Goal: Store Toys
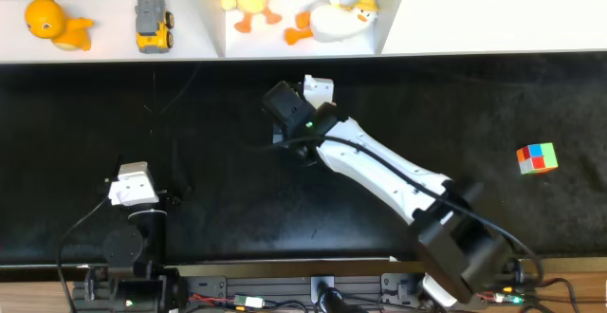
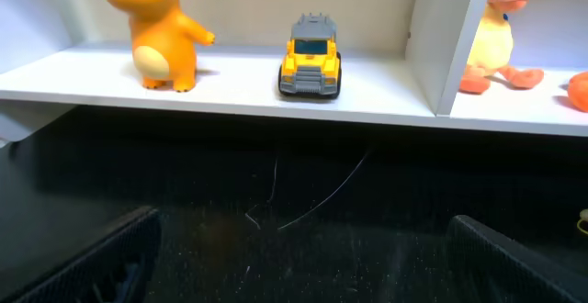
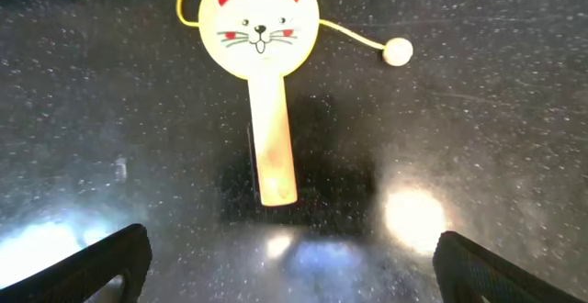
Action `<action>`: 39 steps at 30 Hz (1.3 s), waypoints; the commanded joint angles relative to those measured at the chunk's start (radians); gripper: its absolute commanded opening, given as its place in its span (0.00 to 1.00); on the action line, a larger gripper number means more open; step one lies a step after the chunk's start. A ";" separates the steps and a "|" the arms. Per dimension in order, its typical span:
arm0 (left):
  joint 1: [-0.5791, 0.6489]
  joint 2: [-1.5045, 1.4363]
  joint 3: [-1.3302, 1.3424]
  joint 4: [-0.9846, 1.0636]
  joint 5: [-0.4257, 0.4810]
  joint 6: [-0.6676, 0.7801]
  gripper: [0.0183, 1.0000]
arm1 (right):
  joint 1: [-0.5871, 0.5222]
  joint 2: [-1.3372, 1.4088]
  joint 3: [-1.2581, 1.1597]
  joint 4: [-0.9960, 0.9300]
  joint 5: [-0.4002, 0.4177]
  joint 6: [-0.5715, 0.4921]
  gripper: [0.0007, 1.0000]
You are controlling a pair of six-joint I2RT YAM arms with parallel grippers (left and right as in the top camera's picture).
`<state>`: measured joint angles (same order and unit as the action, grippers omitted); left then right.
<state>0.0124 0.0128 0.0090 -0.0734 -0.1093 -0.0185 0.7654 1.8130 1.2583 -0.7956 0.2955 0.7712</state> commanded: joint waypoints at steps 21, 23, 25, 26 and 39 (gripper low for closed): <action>-0.006 -0.011 -0.001 -0.004 -0.001 0.022 1.00 | -0.006 0.064 0.029 0.043 0.105 -0.125 0.97; -0.006 -0.011 -0.001 -0.004 -0.001 0.022 1.00 | -0.006 0.075 0.029 0.047 0.105 -0.125 0.97; -0.006 -0.011 -0.001 -0.004 -0.001 0.022 1.00 | -0.006 0.080 0.029 0.050 0.106 -0.125 0.97; -0.006 -0.011 -0.001 -0.004 -0.001 0.022 1.00 | -0.006 0.080 0.029 0.052 0.113 -0.125 0.97; -0.006 -0.011 -0.001 -0.004 -0.001 0.022 1.00 | -0.007 0.118 0.029 0.138 0.093 -0.184 0.96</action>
<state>0.0124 0.0128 0.0090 -0.0734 -0.1093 -0.0185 0.7654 1.8980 1.2587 -0.6651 0.3981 0.5980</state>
